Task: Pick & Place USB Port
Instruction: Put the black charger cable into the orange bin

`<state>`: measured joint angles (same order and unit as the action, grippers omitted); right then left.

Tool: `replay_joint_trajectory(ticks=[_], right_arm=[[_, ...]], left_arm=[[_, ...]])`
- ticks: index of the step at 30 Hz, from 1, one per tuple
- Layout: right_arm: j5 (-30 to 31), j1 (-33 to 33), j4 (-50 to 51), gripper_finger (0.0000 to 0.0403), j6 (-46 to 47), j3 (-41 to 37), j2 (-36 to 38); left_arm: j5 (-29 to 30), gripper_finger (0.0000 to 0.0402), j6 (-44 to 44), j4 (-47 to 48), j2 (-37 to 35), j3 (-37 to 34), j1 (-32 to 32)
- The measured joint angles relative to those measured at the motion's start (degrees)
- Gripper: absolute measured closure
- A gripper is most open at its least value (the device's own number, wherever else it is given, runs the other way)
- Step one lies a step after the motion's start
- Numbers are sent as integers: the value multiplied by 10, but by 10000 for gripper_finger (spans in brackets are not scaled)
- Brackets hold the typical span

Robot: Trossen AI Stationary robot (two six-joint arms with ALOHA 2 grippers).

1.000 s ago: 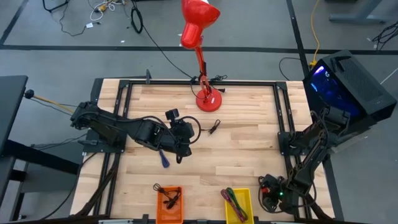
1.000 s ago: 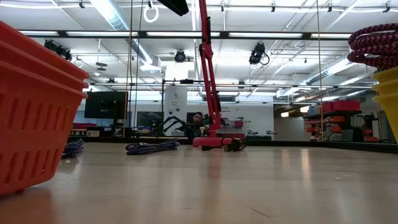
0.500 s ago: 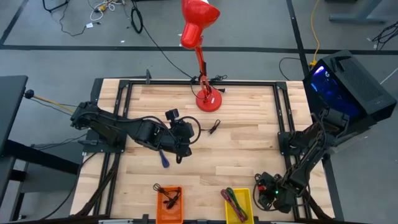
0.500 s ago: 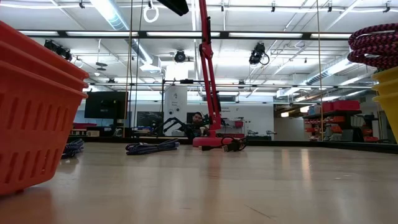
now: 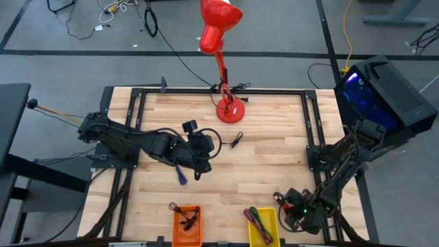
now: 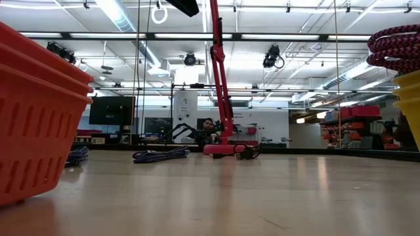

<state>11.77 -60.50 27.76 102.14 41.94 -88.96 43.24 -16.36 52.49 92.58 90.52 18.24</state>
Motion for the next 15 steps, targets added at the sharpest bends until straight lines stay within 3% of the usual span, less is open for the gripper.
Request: replay_joint_trajectory(ticks=[8, 15], right_arm=[[12, 27, 271, 402, -33, 90, 56], [215, 59, 348, 403, -181, 183, 116]], left_arm=[[0, 250, 1, -12, 0, 0, 0], [-1, 250, 38, -85, 0, 0, 0]])
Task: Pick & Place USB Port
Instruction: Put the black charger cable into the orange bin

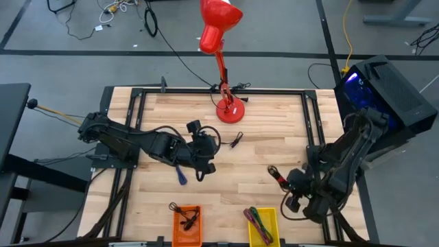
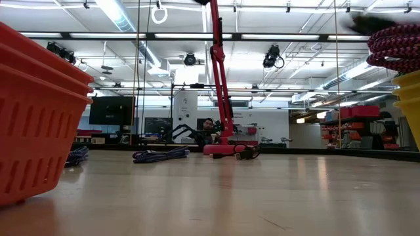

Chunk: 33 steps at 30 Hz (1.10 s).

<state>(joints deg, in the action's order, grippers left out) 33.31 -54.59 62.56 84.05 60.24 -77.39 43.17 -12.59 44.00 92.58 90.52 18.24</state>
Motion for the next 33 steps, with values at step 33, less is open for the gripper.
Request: replay_joint_trajectory(ticks=[33], right_arm=[[194, 177, -497, 403, -787, 74, 10]], left_arm=[[-270, 250, 138, -337, 0, 0, -29]])
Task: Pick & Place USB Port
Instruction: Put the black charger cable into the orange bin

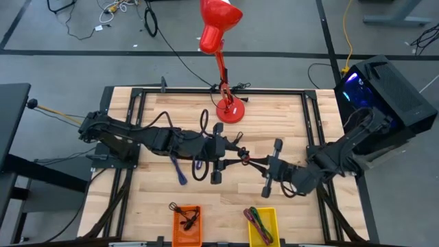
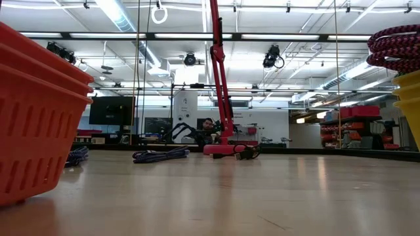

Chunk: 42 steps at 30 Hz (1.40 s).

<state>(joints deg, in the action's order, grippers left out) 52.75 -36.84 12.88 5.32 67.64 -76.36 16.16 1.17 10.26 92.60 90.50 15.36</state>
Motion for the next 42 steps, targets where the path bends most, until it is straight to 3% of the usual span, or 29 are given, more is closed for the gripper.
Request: replay_joint_trajectory(ticks=[8, 14, 22, 31, 39, 42], right_arm=[[-30, 23, -25, 403, -25, 0, -2], [-48, 30, -25, 403, -24, 0, -2], [-46, 31, -24, 397, -23, 0, -2], [-42, 31, -4, 333, -29, 0, -2], [-41, 25, 56, 311, 5, 1, 18], [1, 18, 105, 313, 35, 1, 33]], left_arm=[[2, 275, 7, 3, 0, 0, 0], [2, 364, 8, 5, -1, 0, 0], [21, 364, 9, 13, -1, 0, 0], [72, 364, -6, 66, 0, 1, 1], [170, 364, -79, 229, 1, 0, 15], [177, 364, -132, 306, 1, -1, 33]])
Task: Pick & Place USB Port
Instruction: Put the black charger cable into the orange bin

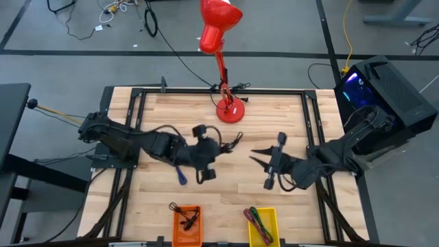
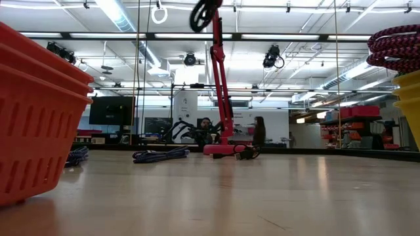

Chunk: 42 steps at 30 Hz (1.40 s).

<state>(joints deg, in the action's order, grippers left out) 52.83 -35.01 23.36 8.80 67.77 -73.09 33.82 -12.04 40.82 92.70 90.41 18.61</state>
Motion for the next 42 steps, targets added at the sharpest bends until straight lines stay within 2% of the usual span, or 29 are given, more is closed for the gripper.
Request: replay_joint_trajectory(ticks=[4, 11, 16, 23, 27, 34, 42], right_arm=[[48, -5, 94, 321, 66, 0, 16], [52, -5, 209, 328, 173, 0, 35], [51, -5, 227, 328, 181, 0, 36], [62, -4, 226, 328, 173, 0, 36], [63, -4, 227, 328, 173, 0, 36], [67, -4, 229, 328, 165, 0, 36], [65, -4, 237, 328, 162, -1, 36]], left_arm=[[27, 364, -73, 60, 0, 0, 38], [31, 364, -218, 151, 0, 0, 139], [67, 364, -377, 212, 0, 1, 225], [108, 364, -544, 204, 27, 1, 321], [112, 364, -622, 186, 65, 1, 350], [108, 364, -707, 111, 142, 1, 362], [80, 364, -839, 107, 182, 1, 372]])
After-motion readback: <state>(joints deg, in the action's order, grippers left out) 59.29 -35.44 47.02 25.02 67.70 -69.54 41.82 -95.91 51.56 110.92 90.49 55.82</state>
